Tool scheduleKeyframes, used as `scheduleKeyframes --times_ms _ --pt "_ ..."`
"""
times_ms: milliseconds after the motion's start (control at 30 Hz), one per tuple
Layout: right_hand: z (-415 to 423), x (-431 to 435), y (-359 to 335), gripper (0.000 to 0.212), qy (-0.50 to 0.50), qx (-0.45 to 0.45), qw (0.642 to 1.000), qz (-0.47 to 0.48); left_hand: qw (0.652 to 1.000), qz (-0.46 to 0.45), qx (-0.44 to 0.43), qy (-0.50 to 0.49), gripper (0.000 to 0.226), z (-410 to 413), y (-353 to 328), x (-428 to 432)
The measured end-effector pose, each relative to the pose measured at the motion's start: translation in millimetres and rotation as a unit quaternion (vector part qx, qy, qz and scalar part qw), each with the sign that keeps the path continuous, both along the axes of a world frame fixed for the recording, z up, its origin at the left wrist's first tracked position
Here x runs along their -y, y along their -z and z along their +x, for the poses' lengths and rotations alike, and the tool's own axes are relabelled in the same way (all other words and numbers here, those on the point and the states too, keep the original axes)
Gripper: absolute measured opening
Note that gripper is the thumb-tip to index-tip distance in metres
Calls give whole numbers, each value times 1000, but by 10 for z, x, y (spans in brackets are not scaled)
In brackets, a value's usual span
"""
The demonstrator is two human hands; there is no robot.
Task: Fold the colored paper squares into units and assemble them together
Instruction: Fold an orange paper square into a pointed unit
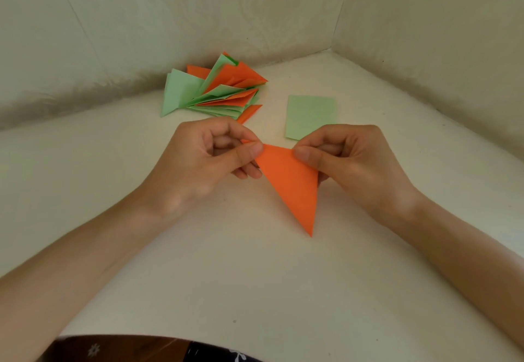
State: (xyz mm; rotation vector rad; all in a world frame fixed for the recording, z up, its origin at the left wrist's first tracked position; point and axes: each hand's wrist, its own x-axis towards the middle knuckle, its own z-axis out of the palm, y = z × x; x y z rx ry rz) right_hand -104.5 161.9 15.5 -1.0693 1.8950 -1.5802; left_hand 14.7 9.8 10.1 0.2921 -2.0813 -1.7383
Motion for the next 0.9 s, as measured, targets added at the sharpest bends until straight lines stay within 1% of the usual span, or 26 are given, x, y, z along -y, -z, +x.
scheduleKeyframes --times_ms 67,100,167,200,267,367,400,467,533,600,633,700,767,900 --pt "-7 3 2 8 -9 12 1000 -15 1000 7 -1 -5 12 -5 -8 7" --pt "-15 -4 5 10 -21 12 1000 -17 1000 12 1 -10 11 -5 -6 15" --pt "-42 -33 22 31 -51 -8 999 -7 999 24 8 -19 9 -1 3 29" --pt "-47 -43 27 36 -63 -27 998 2 999 28 12 -24 8 0 9 33" --pt "-32 -43 52 32 -63 -67 996 21 999 36 14 -29 8 0 17 36" --pt "-14 -24 64 13 -19 -95 995 28 998 51 19 -14 18 0 3 17" --pt "-10 -21 64 11 -9 -99 995 25 998 51 23 -6 22 -1 3 4" --pt "-7 -19 50 15 -3 -96 995 18 999 43 24 8 26 -6 13 -13" --pt "-8 -11 40 17 -1 -56 998 9 999 46 17 13 34 -14 28 -4" --pt "-15 -2 31 17 4 10 1000 -1 998 51 7 21 42 -18 27 8" --pt "-20 -1 27 15 3 47 999 -7 998 52 3 27 42 -17 23 13" --pt "-36 -2 15 11 -5 121 993 -17 998 48 -2 39 36 -11 21 19" --pt "-55 -6 7 13 -8 164 986 -19 998 37 -3 49 29 -8 22 16" --pt "-82 -10 22 13 -8 177 984 -22 998 24 5 53 17 2 18 12"
